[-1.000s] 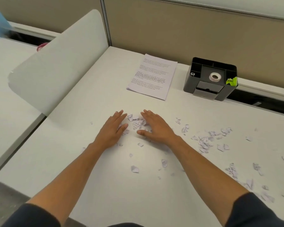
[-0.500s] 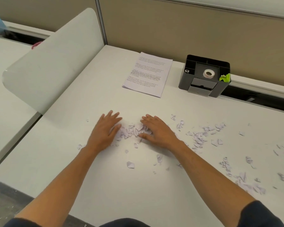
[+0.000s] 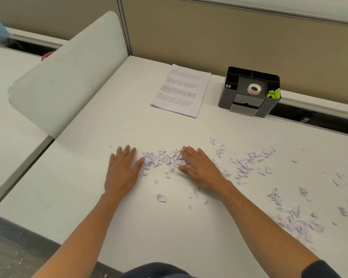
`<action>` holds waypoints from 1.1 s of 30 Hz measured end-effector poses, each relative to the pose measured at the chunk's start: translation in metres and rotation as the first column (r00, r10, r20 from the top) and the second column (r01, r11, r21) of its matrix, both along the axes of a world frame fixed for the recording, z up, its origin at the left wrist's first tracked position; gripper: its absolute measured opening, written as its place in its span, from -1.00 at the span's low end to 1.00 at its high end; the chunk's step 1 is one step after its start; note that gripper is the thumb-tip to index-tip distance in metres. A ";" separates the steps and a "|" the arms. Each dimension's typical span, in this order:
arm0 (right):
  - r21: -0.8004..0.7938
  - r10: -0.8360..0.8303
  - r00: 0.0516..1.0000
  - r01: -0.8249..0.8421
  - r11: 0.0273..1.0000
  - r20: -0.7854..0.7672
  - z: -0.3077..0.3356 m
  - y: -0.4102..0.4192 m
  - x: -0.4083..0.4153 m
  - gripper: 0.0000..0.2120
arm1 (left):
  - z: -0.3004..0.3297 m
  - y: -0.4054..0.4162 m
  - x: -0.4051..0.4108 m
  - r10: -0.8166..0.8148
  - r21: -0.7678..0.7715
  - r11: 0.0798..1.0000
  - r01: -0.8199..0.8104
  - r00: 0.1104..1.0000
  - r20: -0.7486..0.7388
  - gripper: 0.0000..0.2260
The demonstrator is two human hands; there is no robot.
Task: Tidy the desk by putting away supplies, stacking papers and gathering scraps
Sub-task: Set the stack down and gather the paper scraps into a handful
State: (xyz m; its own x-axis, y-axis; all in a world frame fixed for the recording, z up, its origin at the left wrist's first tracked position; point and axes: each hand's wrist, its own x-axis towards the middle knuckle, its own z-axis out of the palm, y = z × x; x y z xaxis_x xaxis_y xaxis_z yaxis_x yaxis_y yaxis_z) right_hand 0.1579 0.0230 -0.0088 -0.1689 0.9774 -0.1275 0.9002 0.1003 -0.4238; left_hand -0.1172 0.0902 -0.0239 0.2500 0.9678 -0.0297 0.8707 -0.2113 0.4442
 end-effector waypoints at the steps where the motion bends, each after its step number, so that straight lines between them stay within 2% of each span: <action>1: 0.008 -0.008 1.000 0.008 1.000 -0.030 -0.001 -0.001 0.002 -0.14 | 0.000 -0.003 0.006 -0.052 -0.007 0.999 0.052 0.998 0.020 -0.32; 3: 0.038 -0.047 0.997 0.049 0.998 -0.054 -0.001 -0.001 0.006 -0.13 | 0.002 -0.005 0.017 -0.143 -0.018 0.989 0.145 0.987 0.068 -0.29; 6: 0.024 -0.099 0.995 0.099 0.995 -0.010 0.002 0.001 0.008 -0.14 | 0.005 -0.002 0.027 -0.176 -0.014 0.984 0.178 0.977 0.119 -0.29; 10: 0.004 -0.002 0.996 0.002 1.000 0.087 -0.002 -0.002 -0.002 -0.20 | 0.004 0.001 0.037 -0.307 -0.012 0.951 0.308 0.950 0.053 -0.23; 13: 0.007 0.032 0.999 -0.032 0.999 0.005 -0.002 -0.005 -0.004 -0.17 | 0.005 -0.004 0.041 -0.402 -0.045 0.910 0.413 0.902 0.156 -0.19; 15: 0.034 -0.030 0.999 0.031 0.999 -0.029 0.001 -0.005 0.001 -0.18 | 0.006 -0.004 0.040 -0.370 -0.050 0.921 0.387 0.907 0.202 -0.23; 18: 0.029 -0.102 0.994 0.102 0.994 0.027 0.002 -0.009 0.007 -0.23 | 0.007 -0.006 0.036 -0.348 -0.057 0.934 0.353 0.934 0.075 -0.21; 20: -0.002 -0.054 0.993 0.054 0.999 0.108 -0.001 -0.013 0.003 -0.21 | 0.006 -0.012 0.037 -0.419 -0.062 0.908 0.415 0.905 -0.072 -0.15; 22: -0.010 -0.007 0.991 0.009 1.000 0.135 -0.004 -0.013 -0.003 -0.19 | 0.006 -0.017 0.042 -0.492 -0.065 0.871 0.487 0.859 -0.143 -0.10; 26: -0.041 0.119 0.990 -0.117 0.992 0.071 0.001 -0.006 -0.007 -0.15 | 0.010 -0.015 0.047 -0.603 -0.105 0.797 0.594 0.794 -0.082 0.02; 29: -0.069 0.132 0.991 -0.130 0.989 0.027 0.009 0.001 -0.003 -0.09 | 0.012 -0.007 0.047 -0.626 -0.130 0.777 0.615 0.777 -0.064 0.15; 33: -0.096 0.167 0.980 -0.157 0.983 0.106 0.012 0.006 -0.008 0.00 | 0.015 -0.001 0.053 -0.653 -0.160 0.756 0.635 0.748 -0.118 0.15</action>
State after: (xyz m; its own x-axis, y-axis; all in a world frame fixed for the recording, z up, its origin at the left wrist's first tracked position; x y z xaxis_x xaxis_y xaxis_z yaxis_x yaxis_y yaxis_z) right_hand 0.1500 0.0288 0.0033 -0.3038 0.9225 -0.2380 0.9176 0.2162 -0.3335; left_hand -0.0637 0.0889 -0.0091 0.7954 0.5673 -0.2132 0.6034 -0.7082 0.3665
